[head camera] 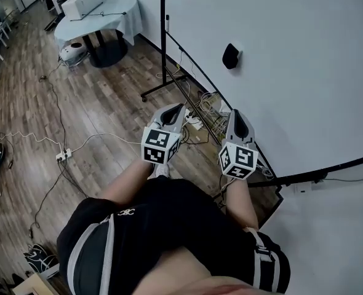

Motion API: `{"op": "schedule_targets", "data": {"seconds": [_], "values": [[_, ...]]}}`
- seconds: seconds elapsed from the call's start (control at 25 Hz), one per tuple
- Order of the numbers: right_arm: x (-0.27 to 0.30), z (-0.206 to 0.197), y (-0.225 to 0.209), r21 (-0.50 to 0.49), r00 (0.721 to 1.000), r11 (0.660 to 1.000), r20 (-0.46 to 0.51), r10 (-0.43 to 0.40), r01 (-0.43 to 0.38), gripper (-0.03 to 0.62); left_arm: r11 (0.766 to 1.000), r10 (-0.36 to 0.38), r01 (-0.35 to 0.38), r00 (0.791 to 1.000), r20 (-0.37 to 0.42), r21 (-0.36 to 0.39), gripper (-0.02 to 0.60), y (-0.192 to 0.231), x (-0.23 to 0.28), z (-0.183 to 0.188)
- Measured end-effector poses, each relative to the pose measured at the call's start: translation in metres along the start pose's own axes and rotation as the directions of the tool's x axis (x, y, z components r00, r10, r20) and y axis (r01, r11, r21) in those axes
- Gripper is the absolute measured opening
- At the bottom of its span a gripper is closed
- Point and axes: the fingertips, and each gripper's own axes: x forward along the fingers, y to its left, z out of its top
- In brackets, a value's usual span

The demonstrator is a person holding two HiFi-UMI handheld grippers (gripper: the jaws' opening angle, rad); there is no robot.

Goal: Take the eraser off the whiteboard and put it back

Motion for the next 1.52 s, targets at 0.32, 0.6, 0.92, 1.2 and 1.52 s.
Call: {"op": "schedule_targets", "data": {"seconds": [0.32, 0.6, 0.92, 1.2, 1.52], "values": [[0.055, 0.000, -0.010, 0.023, 0.992, 0.992, -0.022, -0.125, 0.126, 0.005, 0.998, -0.064, 0.063, 0.997, -0.033, -0.024, 0.009, 0.047, 0.049, 0.001], [0.099, -0.005, -0.019, 0.030, 0.973, 0.973, -0.053, -0.225, 0.227, 0.005, 0.987, -0.152, 0.149, 0.987, -0.061, -0.053, 0.009, 0.084, 0.097, 0.001], [0.111, -0.010, -0.039, 0.020, 0.937, 0.941, -0.100, -0.335, 0.338, 0.005, 0.953, -0.291, 0.282, 0.954, -0.075, -0.108, 0.009, 0.091, 0.149, 0.007], [0.111, -0.017, -0.059, 0.001, 0.903, 0.907, -0.086, -0.420, 0.422, 0.005, 0.908, -0.414, 0.407, 0.908, -0.068, -0.095, 0.009, 0.067, 0.173, 0.012], [0.119, -0.020, -0.080, -0.001, 0.894, 0.900, -0.108, -0.434, 0.437, 0.005, 0.892, -0.446, 0.439, 0.893, -0.055, -0.107, 0.009, 0.058, 0.214, 0.025]]}}
